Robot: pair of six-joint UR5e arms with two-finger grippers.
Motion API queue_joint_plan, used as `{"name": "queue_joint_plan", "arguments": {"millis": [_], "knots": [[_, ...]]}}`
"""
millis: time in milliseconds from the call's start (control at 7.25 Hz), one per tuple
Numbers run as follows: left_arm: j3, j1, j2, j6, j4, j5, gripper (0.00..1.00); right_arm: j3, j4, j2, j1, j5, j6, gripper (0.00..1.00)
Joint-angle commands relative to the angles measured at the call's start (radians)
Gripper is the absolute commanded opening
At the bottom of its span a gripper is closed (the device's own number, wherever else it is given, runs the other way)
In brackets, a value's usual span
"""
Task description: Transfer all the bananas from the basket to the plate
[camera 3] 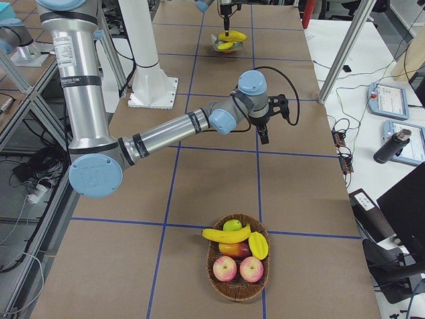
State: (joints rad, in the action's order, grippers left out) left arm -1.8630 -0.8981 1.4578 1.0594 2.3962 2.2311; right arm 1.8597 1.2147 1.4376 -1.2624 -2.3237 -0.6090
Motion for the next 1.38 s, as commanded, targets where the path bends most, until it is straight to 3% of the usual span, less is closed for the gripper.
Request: {"name": "queue_joint_plan", "arguments": {"millis": [0,689,1241], "knots": [[0.002,0.001,0.004,-0.028,0.0,-0.052,0.98,-0.001,0.0,0.0,0.0,0.001,0.0,1.0],[-0.008,-0.004,0.029,-0.041,0.001,-0.038,0.99,-0.001,0.002,0.001,-0.011,-0.005,0.002,1.0],[-0.024,-0.005,0.036,-0.038,0.011,-0.042,0.99,-0.089,0.002,0.061,-0.081,-0.028,0.3,1.0]]}}
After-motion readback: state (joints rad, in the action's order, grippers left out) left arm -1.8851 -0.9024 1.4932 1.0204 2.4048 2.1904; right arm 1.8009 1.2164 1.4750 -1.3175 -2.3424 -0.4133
